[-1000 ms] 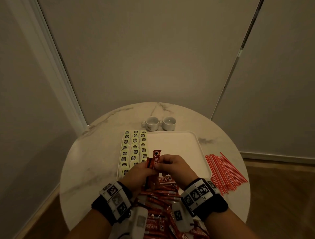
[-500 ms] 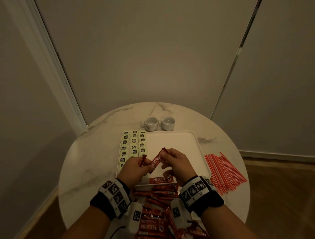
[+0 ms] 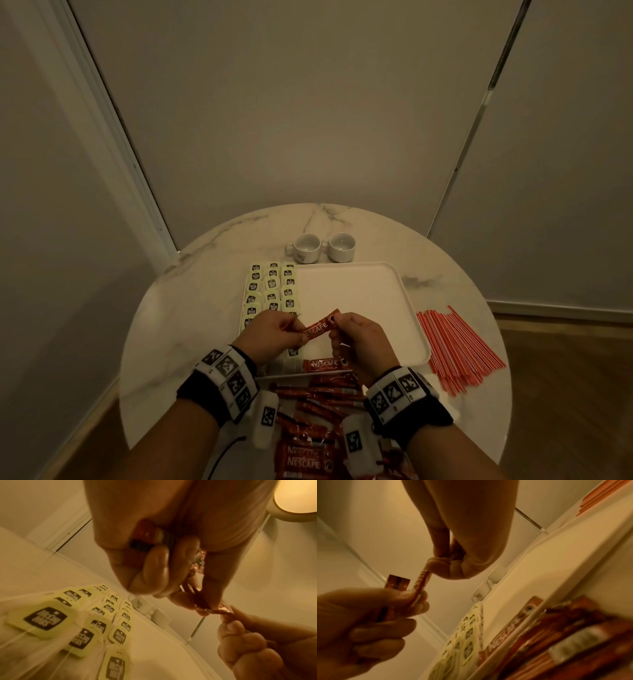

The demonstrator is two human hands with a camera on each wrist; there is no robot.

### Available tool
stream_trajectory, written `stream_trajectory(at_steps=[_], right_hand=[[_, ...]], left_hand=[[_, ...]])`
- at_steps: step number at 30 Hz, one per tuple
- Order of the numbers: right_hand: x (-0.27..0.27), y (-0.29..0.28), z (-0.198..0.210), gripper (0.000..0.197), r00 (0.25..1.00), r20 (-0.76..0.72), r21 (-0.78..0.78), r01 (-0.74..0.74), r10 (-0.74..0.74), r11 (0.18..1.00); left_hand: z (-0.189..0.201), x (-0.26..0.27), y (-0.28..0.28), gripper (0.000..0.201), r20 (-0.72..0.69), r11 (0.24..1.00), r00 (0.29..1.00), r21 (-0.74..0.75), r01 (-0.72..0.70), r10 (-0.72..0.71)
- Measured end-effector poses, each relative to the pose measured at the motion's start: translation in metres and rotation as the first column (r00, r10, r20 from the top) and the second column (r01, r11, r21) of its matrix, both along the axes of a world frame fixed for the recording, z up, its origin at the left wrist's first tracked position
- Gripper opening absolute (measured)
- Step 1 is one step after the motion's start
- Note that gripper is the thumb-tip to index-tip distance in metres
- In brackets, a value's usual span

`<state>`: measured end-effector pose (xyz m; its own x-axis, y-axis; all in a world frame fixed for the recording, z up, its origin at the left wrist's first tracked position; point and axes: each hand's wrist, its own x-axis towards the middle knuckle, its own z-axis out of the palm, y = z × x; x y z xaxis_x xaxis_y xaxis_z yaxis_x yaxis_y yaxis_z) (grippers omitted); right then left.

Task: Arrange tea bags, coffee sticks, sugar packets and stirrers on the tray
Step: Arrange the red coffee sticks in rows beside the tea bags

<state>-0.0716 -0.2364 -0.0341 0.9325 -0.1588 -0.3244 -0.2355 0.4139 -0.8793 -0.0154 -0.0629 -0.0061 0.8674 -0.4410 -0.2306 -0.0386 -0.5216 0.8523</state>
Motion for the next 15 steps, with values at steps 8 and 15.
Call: stream_trajectory(at_steps=[8, 15], right_hand=[[0.005, -0.001, -0.002, 0.015, 0.996, 0.035, -0.185, -0.074, 0.082, 0.980], [0.013, -0.004, -0.008, 0.008, 0.996, 0.083, -0.135, 0.026, -0.015, 0.991]], left_hand=[[-0.009, 0.009, -0.021, 0.008, 0.187, 0.999, 0.981, -0.004, 0.054, -0.052], [-0.023, 0.002, -0.029, 0.021, 0.162, 0.995, 0.982, 0.044, 0.087, -0.093]])
